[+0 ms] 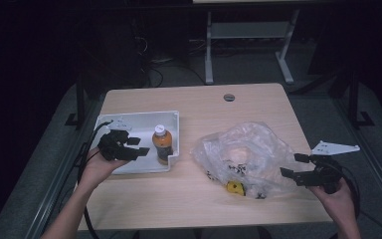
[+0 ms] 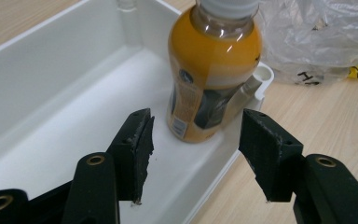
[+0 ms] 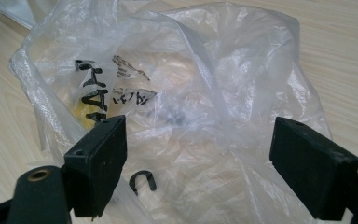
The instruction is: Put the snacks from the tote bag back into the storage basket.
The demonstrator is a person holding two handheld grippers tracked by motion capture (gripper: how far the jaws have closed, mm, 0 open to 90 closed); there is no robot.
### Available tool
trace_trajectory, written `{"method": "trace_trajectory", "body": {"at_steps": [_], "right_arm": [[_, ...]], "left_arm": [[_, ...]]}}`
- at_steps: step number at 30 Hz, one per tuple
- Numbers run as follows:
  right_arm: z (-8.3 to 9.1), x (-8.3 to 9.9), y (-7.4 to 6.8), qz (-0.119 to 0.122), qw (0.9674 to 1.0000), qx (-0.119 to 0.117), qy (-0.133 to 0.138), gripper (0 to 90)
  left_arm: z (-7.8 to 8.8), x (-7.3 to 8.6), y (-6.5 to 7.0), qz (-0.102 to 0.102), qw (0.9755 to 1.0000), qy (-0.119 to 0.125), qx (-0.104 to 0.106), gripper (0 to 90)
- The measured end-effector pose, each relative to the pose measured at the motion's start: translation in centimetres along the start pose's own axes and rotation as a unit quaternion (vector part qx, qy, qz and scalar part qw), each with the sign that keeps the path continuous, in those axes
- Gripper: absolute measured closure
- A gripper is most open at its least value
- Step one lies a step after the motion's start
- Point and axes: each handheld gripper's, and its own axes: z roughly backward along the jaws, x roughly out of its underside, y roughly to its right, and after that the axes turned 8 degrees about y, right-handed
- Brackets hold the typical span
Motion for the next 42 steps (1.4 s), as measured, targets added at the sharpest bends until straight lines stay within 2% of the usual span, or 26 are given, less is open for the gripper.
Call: {"method": "trace_trajectory", "body": {"at_steps": [8, 12, 13, 24, 31, 37, 42], "right_arm": [[0.0, 0.0, 0.0, -0.001, 1.0, 0.0, 0.0, 18.4], [0.0, 0.0, 0.0, -0.001, 1.0, 0.001, 0.001, 18.4], [0.0, 0.0, 0.0, -0.002, 1.0, 0.001, 0.0, 18.5], [0.1, 0.1, 0.0, -0.006, 1.0, 0.0, -0.001, 18.4], [0.1, 0.2, 0.0, -0.008, 1.0, 0.001, -0.003, 18.5], [0.1, 0.3, 0.1, -0.006, 1.0, -0.001, -0.003, 18.5], [0.1, 0.3, 0.1, -0.003, 1.0, 0.0, -0.001, 18.4]], "left_arm": [[0.4, 1.1, -0.2, 0.007, 0.9999, 0.005, -0.006, 43.6], [0.5, 1.5, -0.2, 0.002, 0.9999, 0.007, -0.007, 43.5], [0.4, 1.6, -0.1, 0.005, 0.9999, 0.008, -0.007, 43.5], [0.5, 2.8, 0.5, -0.006, 0.9999, 0.012, -0.006, 43.4], [0.5, 3.8, 0.8, -0.001, 0.9998, 0.019, -0.007, 43.0], [0.4, 4.3, 1.1, -0.008, 0.9998, 0.015, -0.01, 42.5], [0.2, 4.8, 1.4, -0.005, 0.9998, 0.015, -0.007, 42.0]]}}
